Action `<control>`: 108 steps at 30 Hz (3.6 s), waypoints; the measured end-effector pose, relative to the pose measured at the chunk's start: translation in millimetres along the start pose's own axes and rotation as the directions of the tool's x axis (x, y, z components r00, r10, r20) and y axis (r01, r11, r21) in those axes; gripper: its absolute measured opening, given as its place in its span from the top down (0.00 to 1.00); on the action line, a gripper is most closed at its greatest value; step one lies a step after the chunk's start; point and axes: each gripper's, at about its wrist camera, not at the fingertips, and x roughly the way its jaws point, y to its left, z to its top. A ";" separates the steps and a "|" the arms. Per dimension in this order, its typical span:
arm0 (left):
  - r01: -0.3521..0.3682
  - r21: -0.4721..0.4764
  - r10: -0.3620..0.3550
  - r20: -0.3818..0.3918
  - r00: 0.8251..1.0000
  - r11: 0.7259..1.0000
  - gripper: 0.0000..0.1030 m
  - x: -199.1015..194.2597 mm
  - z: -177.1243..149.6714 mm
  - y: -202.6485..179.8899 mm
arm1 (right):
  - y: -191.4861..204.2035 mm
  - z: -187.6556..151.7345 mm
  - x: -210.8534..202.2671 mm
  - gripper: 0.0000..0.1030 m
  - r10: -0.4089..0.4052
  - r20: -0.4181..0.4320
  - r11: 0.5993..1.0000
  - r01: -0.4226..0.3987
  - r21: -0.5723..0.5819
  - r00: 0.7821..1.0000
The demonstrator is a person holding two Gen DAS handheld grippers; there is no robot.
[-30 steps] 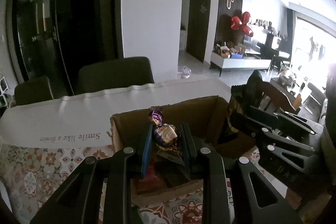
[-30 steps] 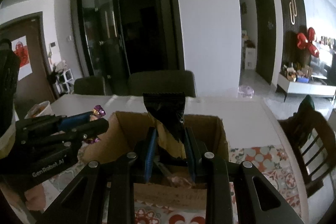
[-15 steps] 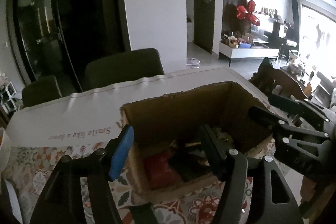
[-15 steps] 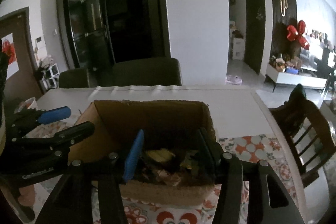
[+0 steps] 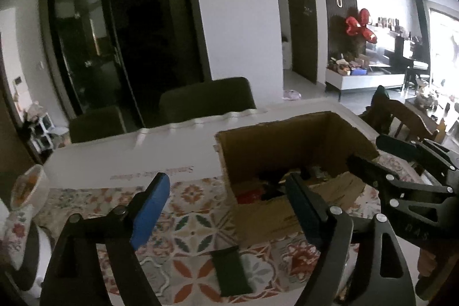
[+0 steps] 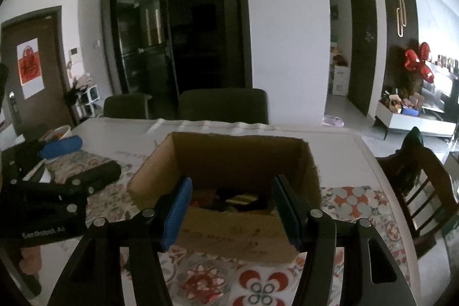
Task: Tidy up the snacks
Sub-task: 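Move both tools back toward the remaining snacks beside the box, then grasp the dark green packet with the left tool while the right tool grasps the red packet, then carry the dark green and red packets over the box with both tools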
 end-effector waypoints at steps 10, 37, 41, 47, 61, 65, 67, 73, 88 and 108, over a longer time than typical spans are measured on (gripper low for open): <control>-0.038 -0.012 0.038 -0.016 0.999 0.999 0.19 -16.8 -35.6 13.7 | 25.0 -27.4 -3.6 0.43 0.033 -0.054 0.998 -0.037 -0.055 0.998; -0.029 -0.106 0.007 -0.197 0.980 0.994 0.19 25.1 -129.3 21.6 | 48.1 -104.3 32.4 0.43 0.055 -0.262 0.981 -0.101 -0.165 0.963; -0.013 -0.120 -0.016 -0.242 0.970 0.993 0.20 42.5 -137.8 21.6 | 48.1 -114.8 44.1 0.43 0.058 -0.309 0.979 -0.114 -0.167 0.949; 0.012 -0.131 -0.049 -0.289 0.956 0.991 0.21 65.6 -146.0 18.6 | 45.6 -125.9 65.0 0.43 0.078 -0.377 0.979 -0.143 -0.148 0.923; 0.036 -0.158 -0.089 -0.348 0.933 0.987 0.21 112.3 -151.7 15.8 | 42.9 -140.3 94.7 0.43 0.081 -0.443 0.976 -0.161 -0.148 0.893; 0.025 -0.165 -0.084 -0.360 0.929 0.986 0.24 121.7 -152.1 15.8 | 41.8 -141.1 102.2 0.43 0.085 -0.451 0.977 -0.163 -0.137 0.889; 0.027 -0.172 -0.088 -0.362 0.928 0.985 0.26 124.0 -152.3 16.3 | 42.0 -142.0 105.6 0.43 0.087 -0.454 0.977 -0.165 -0.135 0.887; 0.042 -0.197 -0.116 -0.383 0.916 0.979 0.44 131.2 -155.3 18.6 | 44.4 -141.6 109.6 0.58 0.080 -0.443 0.976 -0.160 -0.145 0.893; 0.061 -0.201 -0.132 -0.362 0.923 0.978 0.57 114.2 -156.4 17.3 | 40.3 -136.7 102.5 0.77 0.113 -0.403 0.987 -0.150 -0.061 0.908; 0.081 -0.168 -0.119 -0.234 0.965 0.982 0.57 37.9 -133.1 16.2 | 43.3 -108.9 40.3 0.77 0.105 -0.265 0.990 -0.125 -0.061 0.959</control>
